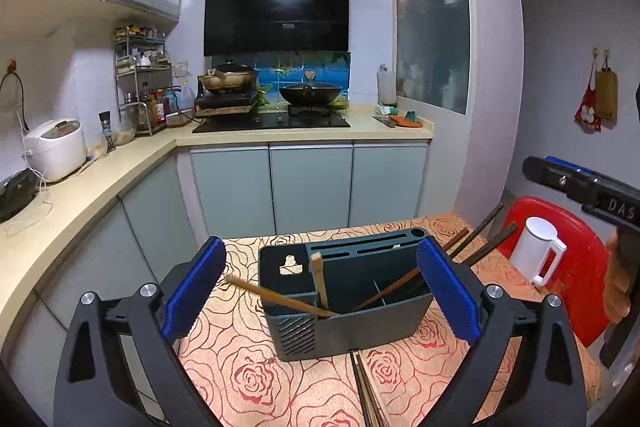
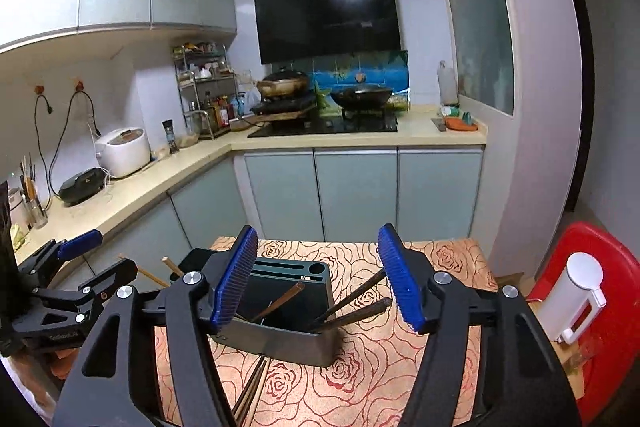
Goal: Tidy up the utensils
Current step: 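Lower the chopsticks into the holder slots and open both grippers, then move both open grippers back over the remaining chopsticks on the table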
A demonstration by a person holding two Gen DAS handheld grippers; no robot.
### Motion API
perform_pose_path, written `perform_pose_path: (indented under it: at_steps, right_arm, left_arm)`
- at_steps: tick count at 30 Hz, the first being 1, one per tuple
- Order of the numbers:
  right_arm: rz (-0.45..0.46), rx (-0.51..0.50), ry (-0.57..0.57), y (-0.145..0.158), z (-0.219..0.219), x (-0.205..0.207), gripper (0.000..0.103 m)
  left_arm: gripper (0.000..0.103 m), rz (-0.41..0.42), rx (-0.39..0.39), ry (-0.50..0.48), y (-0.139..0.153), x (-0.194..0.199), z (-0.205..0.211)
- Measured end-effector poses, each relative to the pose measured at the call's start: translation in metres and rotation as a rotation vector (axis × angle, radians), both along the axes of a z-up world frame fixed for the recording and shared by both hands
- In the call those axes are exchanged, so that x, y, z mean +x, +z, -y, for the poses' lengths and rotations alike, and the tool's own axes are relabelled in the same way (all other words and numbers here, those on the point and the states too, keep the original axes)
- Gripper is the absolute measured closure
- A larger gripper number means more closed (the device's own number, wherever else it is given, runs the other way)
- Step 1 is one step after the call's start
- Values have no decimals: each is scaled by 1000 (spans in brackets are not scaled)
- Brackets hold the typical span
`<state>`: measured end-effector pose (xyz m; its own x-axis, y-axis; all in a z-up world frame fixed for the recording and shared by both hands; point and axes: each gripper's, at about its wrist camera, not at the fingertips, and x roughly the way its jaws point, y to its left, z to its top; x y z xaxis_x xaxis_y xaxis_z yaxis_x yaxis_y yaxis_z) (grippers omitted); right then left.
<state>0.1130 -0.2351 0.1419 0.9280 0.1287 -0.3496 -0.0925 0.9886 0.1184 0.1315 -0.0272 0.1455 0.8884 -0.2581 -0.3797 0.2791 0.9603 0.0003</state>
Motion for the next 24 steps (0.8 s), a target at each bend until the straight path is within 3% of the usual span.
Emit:
perform_pose_path:
  at_steps: [10, 24]
  right_arm:
    - [24, -43, -9, -28, 1, -40, 42]
    - [-79, -54, -10, -127, -10, -92, 42]
  left_arm:
    - [8, -29, -9, -2, -36, -42, -19]
    - [8, -121, 98, -10, -137, -86, -28]
